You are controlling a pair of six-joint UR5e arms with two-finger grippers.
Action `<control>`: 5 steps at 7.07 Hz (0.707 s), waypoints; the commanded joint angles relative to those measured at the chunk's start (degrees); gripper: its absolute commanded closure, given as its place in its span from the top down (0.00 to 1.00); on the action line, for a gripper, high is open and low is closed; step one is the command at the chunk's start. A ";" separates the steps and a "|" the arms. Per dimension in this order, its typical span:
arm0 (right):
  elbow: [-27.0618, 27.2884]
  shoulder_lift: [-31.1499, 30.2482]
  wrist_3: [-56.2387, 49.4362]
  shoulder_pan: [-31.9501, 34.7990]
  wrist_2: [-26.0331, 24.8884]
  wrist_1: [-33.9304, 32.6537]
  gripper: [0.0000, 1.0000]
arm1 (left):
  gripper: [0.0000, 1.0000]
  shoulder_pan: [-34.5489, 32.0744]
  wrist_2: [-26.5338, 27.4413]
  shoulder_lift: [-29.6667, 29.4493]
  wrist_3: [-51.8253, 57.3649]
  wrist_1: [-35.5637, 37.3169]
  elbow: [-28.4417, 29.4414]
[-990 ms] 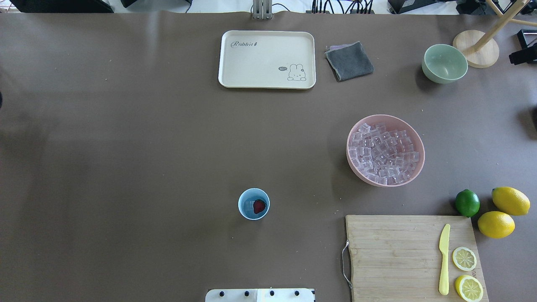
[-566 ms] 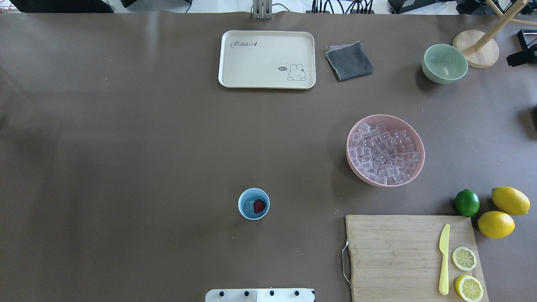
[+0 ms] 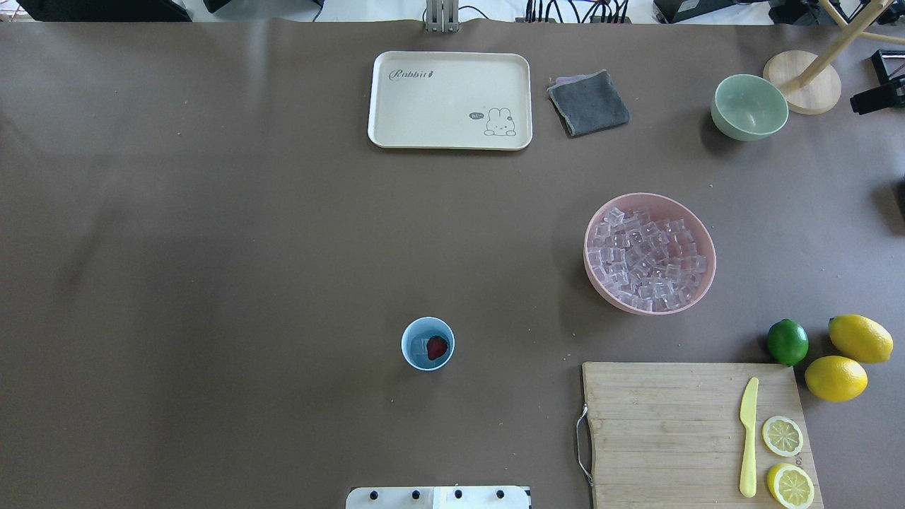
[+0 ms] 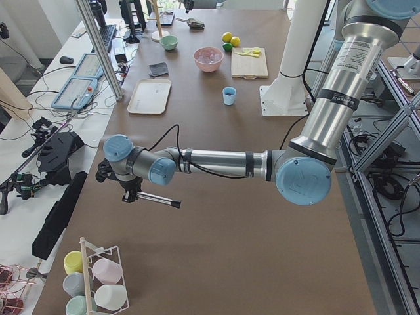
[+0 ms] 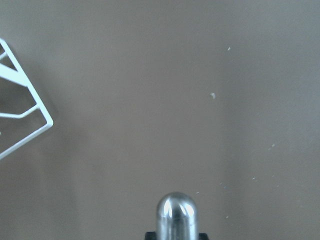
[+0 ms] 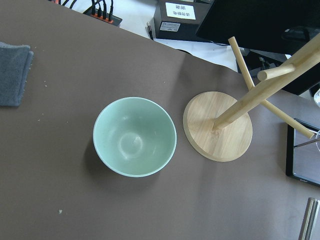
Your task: Mash ice and strawberries in cup
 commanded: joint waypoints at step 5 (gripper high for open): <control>0.52 -2.54 0.27 4.06 -1.25 -0.01 1.00 | 0.00 9.50 3.39 -3.96 -26.71 -32.57 -18.28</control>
